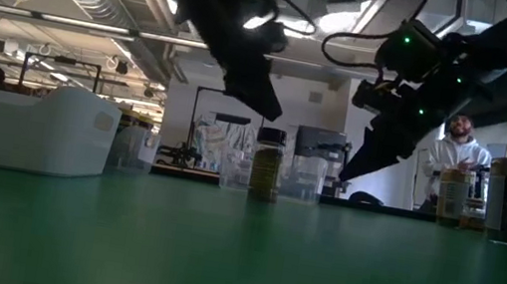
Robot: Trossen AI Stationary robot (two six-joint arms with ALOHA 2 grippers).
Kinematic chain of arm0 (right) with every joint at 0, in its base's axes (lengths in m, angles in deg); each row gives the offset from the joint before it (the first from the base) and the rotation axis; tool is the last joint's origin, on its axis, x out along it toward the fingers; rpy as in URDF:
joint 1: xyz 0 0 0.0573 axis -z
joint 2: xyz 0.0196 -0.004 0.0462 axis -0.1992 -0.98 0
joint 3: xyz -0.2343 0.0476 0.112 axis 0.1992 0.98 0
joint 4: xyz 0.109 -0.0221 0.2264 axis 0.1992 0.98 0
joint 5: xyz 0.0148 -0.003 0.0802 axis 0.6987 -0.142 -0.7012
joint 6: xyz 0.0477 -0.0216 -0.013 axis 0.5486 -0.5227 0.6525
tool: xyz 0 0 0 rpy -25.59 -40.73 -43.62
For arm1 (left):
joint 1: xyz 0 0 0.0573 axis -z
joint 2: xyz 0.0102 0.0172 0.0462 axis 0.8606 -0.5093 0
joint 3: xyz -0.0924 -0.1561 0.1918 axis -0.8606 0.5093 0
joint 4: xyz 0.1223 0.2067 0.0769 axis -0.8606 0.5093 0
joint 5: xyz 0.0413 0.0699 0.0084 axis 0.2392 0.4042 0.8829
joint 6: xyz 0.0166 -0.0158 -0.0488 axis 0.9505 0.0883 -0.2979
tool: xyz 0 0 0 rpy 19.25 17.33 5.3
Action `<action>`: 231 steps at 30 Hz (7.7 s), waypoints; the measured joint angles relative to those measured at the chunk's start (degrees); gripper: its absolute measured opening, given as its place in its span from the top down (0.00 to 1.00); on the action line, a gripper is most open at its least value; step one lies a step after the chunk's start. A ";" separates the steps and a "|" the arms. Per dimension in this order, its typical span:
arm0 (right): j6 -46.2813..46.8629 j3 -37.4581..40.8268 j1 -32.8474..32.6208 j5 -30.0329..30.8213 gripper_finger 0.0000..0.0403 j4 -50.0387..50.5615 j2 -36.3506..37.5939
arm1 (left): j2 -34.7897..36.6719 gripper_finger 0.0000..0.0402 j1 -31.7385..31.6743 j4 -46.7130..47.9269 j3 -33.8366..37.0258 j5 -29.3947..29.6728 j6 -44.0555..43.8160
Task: Sort spices by type
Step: Put the black seasoning bottle into the top white bin, then put the gold seasoning bottle into the bottom white bin
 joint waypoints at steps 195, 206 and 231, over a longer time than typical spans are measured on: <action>17.44 -26.01 35.65 30.19 0.12 62.01 -7.89 | 35.16 0.31 13.06 -10.91 37.66 17.65 -14.57; 14.50 -26.04 35.63 27.07 0.12 61.40 -9.72 | 35.16 0.31 13.06 -10.88 37.66 17.65 -14.64; 12.91 -34.28 20.06 10.07 0.12 61.64 -9.70 | 35.16 0.31 13.06 -10.93 37.66 17.67 -14.65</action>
